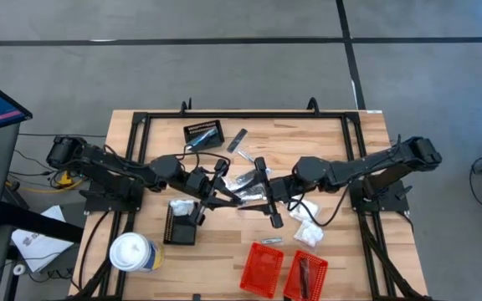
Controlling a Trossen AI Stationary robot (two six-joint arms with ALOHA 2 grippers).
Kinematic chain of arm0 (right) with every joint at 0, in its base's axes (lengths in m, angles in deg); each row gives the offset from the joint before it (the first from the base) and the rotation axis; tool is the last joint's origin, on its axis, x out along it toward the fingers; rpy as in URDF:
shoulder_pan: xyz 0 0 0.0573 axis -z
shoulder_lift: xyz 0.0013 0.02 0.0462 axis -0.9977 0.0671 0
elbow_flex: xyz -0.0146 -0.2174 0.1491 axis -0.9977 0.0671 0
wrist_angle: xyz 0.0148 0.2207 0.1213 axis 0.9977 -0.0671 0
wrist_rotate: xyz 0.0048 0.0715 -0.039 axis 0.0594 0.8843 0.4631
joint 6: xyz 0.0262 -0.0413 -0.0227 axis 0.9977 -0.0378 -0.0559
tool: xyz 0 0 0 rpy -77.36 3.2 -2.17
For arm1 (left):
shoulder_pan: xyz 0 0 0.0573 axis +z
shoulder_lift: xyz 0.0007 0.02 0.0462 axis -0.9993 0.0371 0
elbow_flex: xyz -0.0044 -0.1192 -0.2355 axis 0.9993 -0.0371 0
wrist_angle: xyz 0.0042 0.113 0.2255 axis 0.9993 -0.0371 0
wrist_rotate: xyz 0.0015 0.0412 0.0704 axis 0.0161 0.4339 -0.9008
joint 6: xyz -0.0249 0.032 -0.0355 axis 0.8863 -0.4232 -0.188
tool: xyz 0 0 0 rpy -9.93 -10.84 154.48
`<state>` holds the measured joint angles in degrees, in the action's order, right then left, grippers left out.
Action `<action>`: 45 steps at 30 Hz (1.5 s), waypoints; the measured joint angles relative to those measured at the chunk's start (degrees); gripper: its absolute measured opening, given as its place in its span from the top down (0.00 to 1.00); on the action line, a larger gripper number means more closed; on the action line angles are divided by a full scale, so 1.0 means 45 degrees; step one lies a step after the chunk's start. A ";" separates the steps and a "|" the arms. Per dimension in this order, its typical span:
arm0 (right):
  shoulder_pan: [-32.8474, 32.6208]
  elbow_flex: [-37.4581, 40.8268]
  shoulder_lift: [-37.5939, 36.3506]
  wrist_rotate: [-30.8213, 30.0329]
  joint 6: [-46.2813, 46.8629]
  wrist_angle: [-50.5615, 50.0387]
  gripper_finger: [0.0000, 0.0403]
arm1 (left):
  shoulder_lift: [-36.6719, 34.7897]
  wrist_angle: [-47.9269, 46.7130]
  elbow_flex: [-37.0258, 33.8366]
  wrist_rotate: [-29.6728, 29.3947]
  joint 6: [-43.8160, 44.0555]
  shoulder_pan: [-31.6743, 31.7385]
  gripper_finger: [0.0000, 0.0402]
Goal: Pick & Place Travel size toiletries
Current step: Put the nail cutter into the left red bin
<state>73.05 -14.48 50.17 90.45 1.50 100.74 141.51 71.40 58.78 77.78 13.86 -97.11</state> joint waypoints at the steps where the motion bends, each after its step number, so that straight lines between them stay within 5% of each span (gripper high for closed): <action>1: 0.0000 0.0000 0.0000 0.0002 -0.0001 -0.0006 0.59 | 0.0000 -0.0004 0.0000 -0.0001 -0.0002 0.0000 0.88; 9: -0.0010 0.0000 -0.0019 0.0051 -0.0167 -0.0037 0.82 | 0.0000 -0.0196 0.0000 0.0009 0.0035 0.0000 0.88; 20: 0.0000 0.0000 -0.0019 0.0000 -0.0334 -0.0047 0.96 | 0.0000 -0.0333 0.0000 -0.0023 -0.0001 0.0000 0.81; 34: 0.0010 0.0000 -0.0131 -0.0058 0.0012 -0.0197 0.96 | 0.0000 -0.0868 0.0000 -0.0608 0.0295 -0.0068 0.50; 45: -0.0127 0.0014 -0.0546 -0.0331 0.0003 -0.0948 0.96 | -0.1052 -0.2620 0.0000 -0.0776 0.0569 -0.0136 0.40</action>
<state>72.48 -14.41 47.71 88.96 1.51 96.47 136.78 59.61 58.78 74.28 16.43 -97.72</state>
